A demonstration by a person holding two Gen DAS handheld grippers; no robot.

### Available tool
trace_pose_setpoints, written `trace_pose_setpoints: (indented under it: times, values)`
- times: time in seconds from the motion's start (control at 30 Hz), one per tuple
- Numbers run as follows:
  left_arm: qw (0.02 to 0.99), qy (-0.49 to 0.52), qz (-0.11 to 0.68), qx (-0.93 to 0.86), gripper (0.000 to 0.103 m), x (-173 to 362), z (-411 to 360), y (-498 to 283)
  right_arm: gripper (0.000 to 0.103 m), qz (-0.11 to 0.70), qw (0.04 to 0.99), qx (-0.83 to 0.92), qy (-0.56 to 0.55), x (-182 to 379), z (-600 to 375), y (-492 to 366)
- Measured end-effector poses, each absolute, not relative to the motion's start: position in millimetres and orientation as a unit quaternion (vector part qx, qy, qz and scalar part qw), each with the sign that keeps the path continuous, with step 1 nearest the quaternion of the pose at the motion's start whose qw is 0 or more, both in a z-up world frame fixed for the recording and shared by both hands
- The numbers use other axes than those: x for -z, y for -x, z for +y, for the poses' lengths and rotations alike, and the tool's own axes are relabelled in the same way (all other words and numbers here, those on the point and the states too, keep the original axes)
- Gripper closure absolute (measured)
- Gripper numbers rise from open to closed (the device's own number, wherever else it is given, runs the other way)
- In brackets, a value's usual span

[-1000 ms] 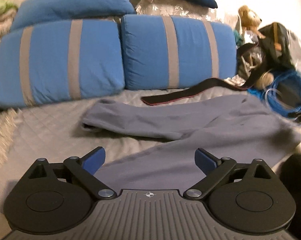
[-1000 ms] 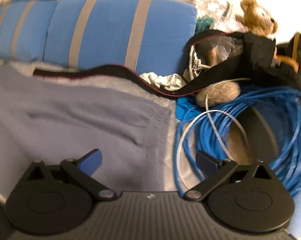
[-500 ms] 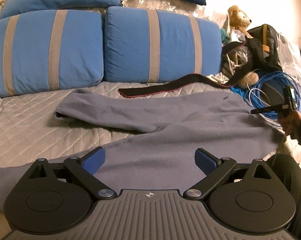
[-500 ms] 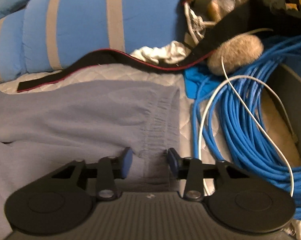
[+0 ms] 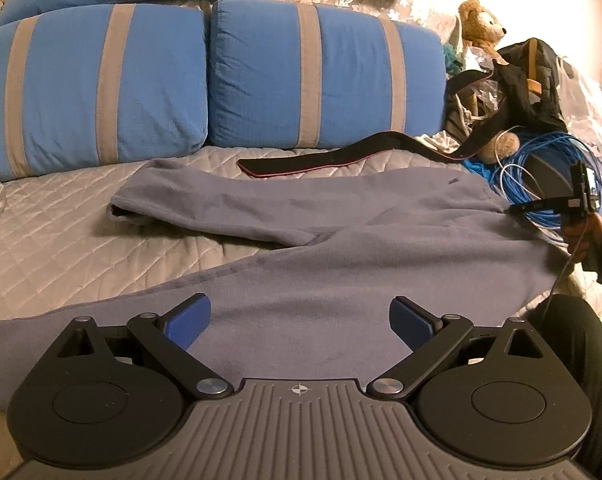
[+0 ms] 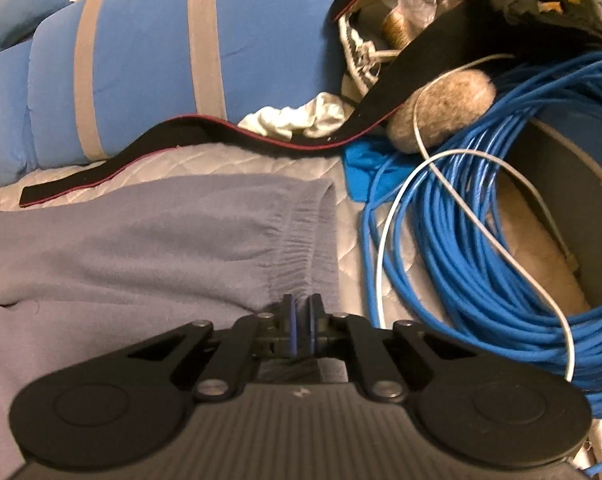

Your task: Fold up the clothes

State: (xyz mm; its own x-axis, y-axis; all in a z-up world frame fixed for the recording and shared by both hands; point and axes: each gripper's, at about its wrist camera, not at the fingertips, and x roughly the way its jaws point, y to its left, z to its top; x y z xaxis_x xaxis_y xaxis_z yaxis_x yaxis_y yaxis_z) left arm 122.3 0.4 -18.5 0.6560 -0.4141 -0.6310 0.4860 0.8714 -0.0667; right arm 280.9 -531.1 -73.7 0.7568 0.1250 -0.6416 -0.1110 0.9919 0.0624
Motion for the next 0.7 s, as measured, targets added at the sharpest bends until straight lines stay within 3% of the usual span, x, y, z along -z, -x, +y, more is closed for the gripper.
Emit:
trace_pose_setpoints:
  times: [0.33, 0.37, 0.4, 0.53, 0.7]
  values:
    - [0.909, -0.050, 0.333, 0.246, 0.005, 18.4, 3.6, -120.9, 0.096, 0.354, 0.935, -0.024, -0.020, 78.9, -536.4, -287.3]
    - [0.909, -0.050, 0.333, 0.245, 0.005, 18.4, 3.9, -121.0, 0.093, 0.357, 0.934, -0.022, -0.020, 78.6, -535.5, -289.1]
    - [0.909, -0.049, 0.333, 0.246, 0.005, 18.2, 4.0, -121.0, 0.076, 0.354, 0.935, -0.020, -0.021, 76.7, -534.8, -290.3]
    - [0.908, -0.054, 0.334, 0.249, 0.005, 20.5, 1.4, -123.5, 0.050, 0.340, 0.940, -0.023, -0.028, 70.1, -529.9, -300.9]
    - [0.906, -0.059, 0.336, 0.250, 0.005, 22.5, -0.4, -123.8, 0.052, 0.353, 0.934, -0.023, -0.044, 79.5, -523.1, -327.2]
